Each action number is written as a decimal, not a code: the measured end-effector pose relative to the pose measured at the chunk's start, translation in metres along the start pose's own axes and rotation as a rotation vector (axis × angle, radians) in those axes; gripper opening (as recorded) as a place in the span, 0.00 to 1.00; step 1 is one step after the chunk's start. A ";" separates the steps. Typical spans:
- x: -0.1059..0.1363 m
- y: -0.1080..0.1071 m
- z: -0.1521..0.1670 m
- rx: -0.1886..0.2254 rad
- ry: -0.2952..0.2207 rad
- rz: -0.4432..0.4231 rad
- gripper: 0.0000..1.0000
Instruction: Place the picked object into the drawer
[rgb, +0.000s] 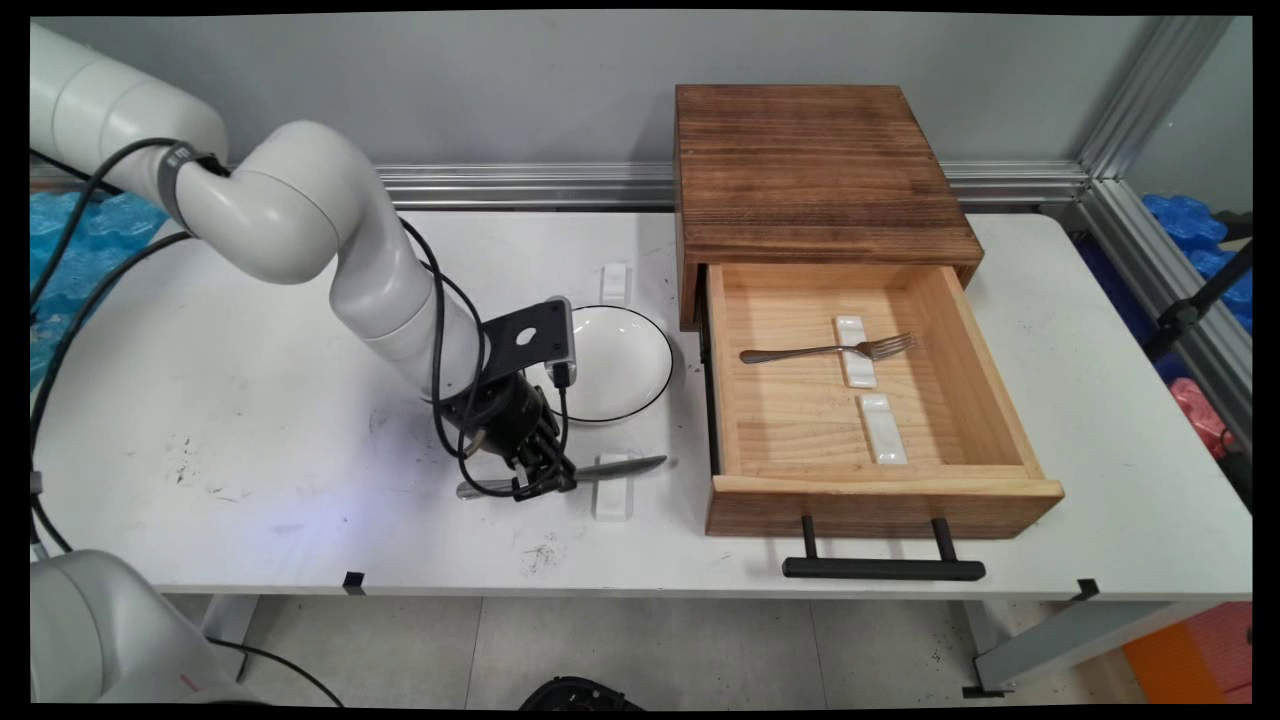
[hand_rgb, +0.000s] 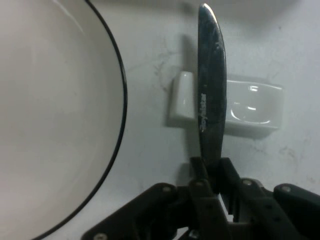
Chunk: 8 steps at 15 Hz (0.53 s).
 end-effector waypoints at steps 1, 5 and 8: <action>0.000 0.000 0.000 0.001 0.000 0.000 0.00; 0.000 -0.001 0.001 0.002 -0.001 0.004 0.00; 0.001 -0.002 0.000 0.000 0.000 0.010 0.00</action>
